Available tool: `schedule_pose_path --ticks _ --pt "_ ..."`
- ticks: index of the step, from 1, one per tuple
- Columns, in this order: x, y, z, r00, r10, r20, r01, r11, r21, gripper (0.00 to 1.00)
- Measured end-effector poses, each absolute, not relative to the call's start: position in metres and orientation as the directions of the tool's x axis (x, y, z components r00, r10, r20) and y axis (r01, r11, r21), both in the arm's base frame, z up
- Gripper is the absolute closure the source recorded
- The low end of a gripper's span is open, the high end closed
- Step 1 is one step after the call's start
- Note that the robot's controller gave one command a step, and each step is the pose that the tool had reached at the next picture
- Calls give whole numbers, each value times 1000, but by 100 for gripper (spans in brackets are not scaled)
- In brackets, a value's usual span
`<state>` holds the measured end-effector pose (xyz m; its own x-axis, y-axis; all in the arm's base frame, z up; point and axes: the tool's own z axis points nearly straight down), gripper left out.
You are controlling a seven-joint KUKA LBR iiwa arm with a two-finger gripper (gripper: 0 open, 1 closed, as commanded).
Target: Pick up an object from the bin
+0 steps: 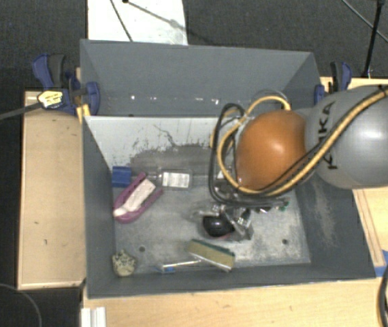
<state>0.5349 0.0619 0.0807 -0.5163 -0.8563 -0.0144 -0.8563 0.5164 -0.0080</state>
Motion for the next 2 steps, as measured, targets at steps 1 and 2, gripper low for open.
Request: schedule_pose_path --ticks 1,2 --pt "535 55 200 -525 -851 -6 -851 525 -7 100" --pt "522 59 301 -530 -848 -7 -848 530 -8 100"
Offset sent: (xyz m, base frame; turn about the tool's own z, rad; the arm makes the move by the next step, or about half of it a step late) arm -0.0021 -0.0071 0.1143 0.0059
